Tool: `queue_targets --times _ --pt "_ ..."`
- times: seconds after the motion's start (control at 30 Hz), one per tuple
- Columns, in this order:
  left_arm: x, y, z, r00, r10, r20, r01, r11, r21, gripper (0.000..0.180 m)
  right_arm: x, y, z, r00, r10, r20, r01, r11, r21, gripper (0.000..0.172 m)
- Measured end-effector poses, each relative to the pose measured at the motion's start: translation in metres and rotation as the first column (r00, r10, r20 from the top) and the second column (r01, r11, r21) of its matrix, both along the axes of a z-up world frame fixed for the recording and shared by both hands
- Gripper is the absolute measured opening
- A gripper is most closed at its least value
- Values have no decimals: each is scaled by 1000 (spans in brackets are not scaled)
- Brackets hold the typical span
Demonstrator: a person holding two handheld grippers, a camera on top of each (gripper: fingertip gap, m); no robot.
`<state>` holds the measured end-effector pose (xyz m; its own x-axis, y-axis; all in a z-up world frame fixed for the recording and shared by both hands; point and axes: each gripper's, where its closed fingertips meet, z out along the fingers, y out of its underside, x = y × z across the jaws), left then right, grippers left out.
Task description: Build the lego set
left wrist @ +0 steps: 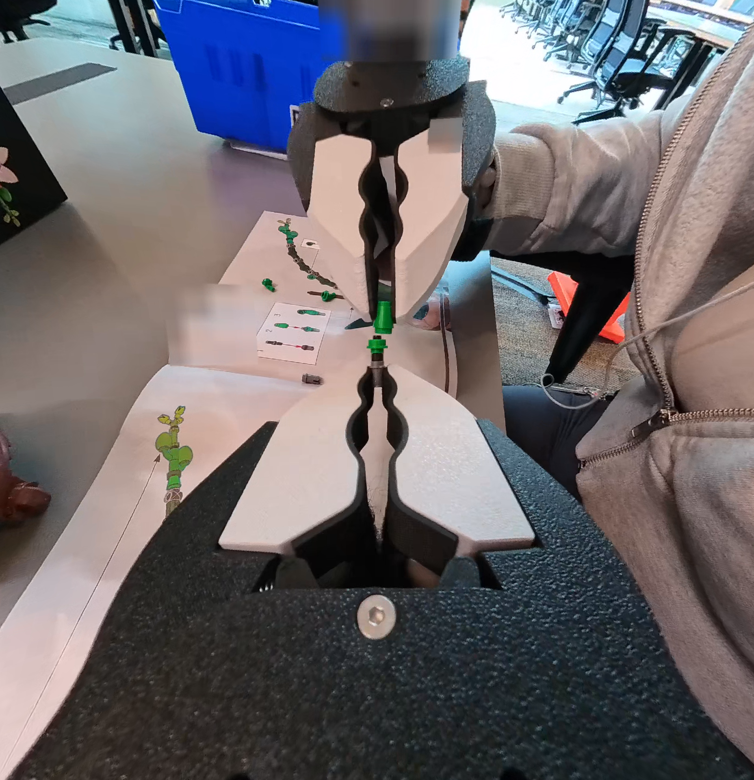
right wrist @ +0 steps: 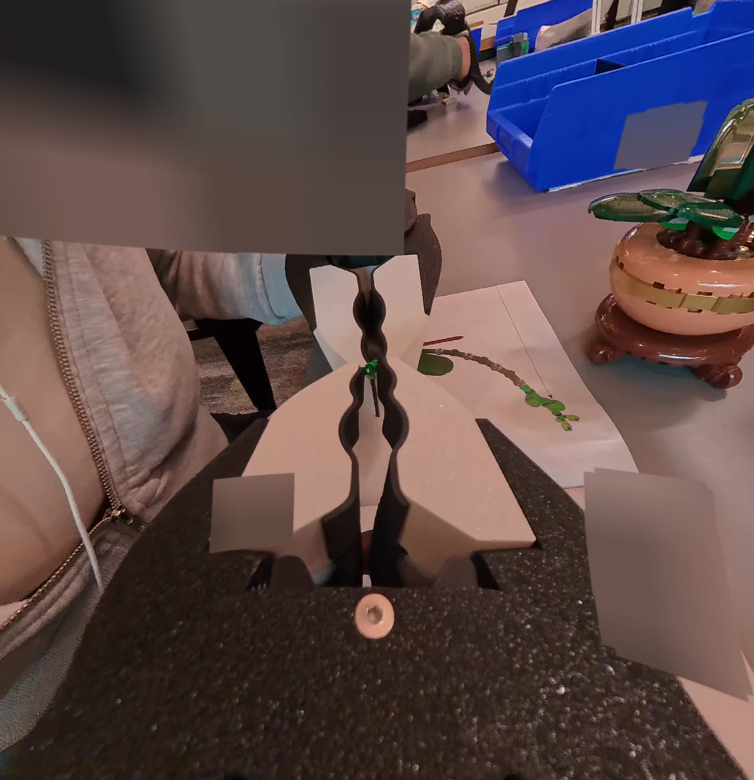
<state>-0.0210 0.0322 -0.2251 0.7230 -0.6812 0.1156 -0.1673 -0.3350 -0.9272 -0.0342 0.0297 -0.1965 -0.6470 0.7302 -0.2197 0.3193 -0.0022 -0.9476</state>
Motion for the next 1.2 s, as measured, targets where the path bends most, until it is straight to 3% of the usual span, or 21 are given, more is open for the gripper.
queue_targets --times 0.53,1.2 --pt "4 -3 -1 999 -34 -20 34 999 5 2 1 -3 -2 1000 30 8 -29 997 -74 5" --pt "6 -4 -5 998 -41 -46 41 999 -9 2 2 -4 -5 999 36 13 -36 999 -33 5"
